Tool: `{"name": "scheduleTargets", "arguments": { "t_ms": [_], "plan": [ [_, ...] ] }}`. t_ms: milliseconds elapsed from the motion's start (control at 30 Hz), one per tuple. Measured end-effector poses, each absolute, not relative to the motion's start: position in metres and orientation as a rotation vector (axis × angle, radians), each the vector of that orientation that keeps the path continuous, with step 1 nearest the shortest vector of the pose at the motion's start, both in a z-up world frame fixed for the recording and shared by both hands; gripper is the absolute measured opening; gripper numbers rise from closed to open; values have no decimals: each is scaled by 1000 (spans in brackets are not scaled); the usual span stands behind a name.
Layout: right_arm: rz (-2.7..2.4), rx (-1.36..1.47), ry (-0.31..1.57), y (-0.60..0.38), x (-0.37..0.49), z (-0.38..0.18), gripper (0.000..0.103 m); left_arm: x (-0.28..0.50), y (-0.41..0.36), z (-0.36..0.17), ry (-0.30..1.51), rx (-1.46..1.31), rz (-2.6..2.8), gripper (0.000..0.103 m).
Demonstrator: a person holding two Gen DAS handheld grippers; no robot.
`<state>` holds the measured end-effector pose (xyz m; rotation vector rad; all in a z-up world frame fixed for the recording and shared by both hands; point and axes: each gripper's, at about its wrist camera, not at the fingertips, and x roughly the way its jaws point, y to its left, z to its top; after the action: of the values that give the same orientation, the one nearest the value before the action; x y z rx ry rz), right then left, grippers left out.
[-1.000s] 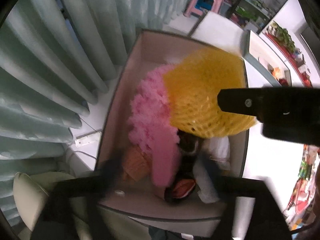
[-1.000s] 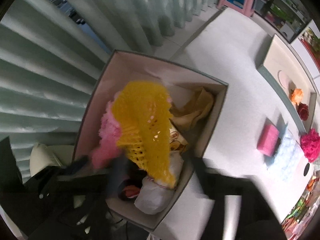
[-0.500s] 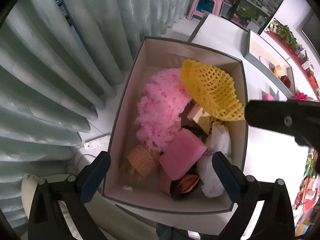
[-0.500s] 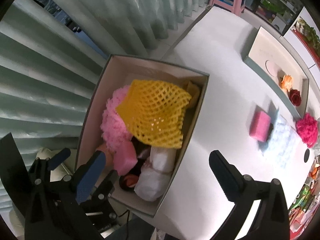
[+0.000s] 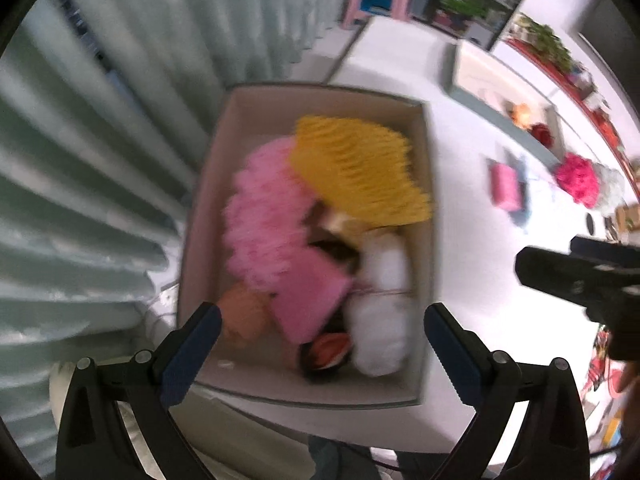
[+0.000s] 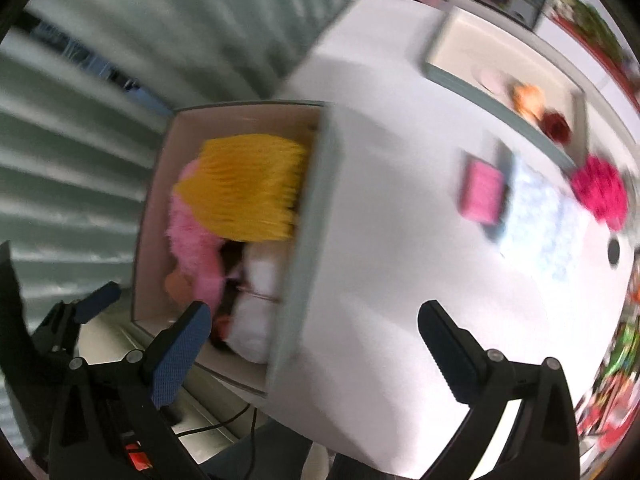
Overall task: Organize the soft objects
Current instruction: 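Move the left tool to the second pink sponge while the right tool moves to the light-blue cloth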
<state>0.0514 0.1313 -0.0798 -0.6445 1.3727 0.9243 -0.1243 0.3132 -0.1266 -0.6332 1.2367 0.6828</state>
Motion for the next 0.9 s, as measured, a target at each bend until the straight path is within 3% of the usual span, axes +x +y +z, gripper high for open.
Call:
{"name": "scheduleTargets", "arguments": {
  "t_ms": [433, 900],
  "plan": [
    [504, -412, 1453, 6, 219, -127, 103, 16, 238, -135, 1309, -637, 445, 102],
    [508, -454, 1457, 49, 322, -212, 103, 98, 267, -210, 1379, -680, 667, 102]
  ]
}}
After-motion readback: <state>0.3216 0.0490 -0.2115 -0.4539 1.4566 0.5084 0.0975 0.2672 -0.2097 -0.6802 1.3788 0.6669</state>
